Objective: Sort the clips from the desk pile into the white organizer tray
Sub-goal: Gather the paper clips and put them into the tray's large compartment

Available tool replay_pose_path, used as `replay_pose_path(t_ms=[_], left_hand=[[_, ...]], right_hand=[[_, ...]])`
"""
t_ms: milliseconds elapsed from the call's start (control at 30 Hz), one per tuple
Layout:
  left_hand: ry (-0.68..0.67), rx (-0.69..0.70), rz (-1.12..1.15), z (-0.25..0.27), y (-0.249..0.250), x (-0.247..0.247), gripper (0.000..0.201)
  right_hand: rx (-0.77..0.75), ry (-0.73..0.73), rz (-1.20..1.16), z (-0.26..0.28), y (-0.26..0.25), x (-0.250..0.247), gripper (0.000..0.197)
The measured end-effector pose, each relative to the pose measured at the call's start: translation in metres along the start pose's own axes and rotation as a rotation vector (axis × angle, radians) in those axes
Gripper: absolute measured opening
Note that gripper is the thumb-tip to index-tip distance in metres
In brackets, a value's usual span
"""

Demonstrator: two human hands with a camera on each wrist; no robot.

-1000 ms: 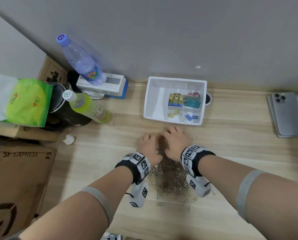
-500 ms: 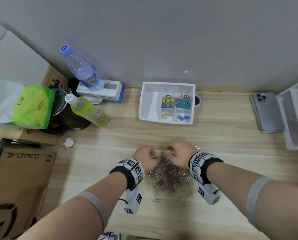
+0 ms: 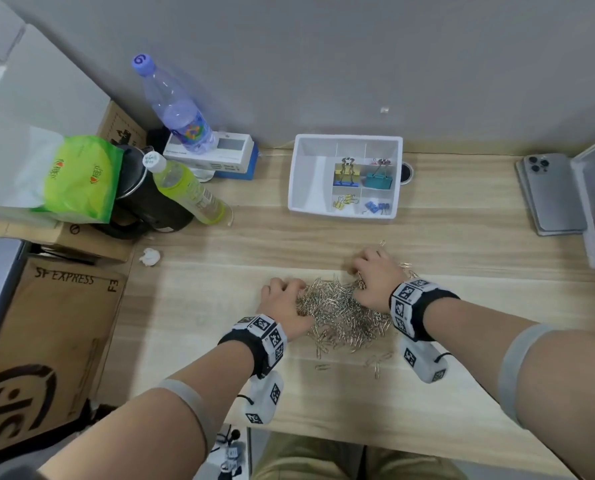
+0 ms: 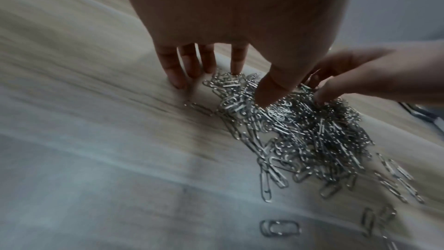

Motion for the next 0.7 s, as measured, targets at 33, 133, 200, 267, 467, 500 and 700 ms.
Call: replay_pose_path(t_ms=[33, 133, 200, 267, 467, 500, 700], left_hand=[[-0.019, 0.023, 0.013, 0.001, 0.004, 0.004, 0.066], [-0.066, 0.074, 0.036, 0.002, 0.012, 0.013, 0.064], [-0.062, 0.082, 0.051, 0.003, 0.013, 0.013, 0.061], [-0.020, 0.048, 0.083, 0.004, 0.007, 0.009, 0.060], [0.121, -0.264, 0.107, 0.017, -0.042, -0.006, 0.071], [0.093, -0.311, 0.085, 0.019, -0.049, -0.004, 0.071], [-0.020, -0.217, 0.036, 0.020, -0.046, 0.009, 0.048]], right_hand=[[-0.011, -0.016, -0.007, 0.002, -0.003, 0.006, 0.037], [-0.034, -0.045, -0.001, 0.009, -0.006, 0.018, 0.031], [-0.041, -0.016, 0.005, 0.014, -0.006, 0.016, 0.029], [-0.024, 0.050, -0.014, 0.016, -0.004, 0.008, 0.029], [0.080, 0.139, 0.029, 0.012, 0.003, -0.014, 0.048], [0.037, 0.106, 0.063, 0.010, -0.004, -0.012, 0.053], [-0.163, -0.007, 0.191, -0.004, -0.061, 0.021, 0.076]])
Point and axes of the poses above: each hand's wrist, its own z-axis away from the middle knuckle, its own x-axis out of the palm, y = z × x, the point moved 6 cm from there along -z, towards the middle knuckle, and after that the axes turned 8 degrees about -y, right-handed, at the moved point
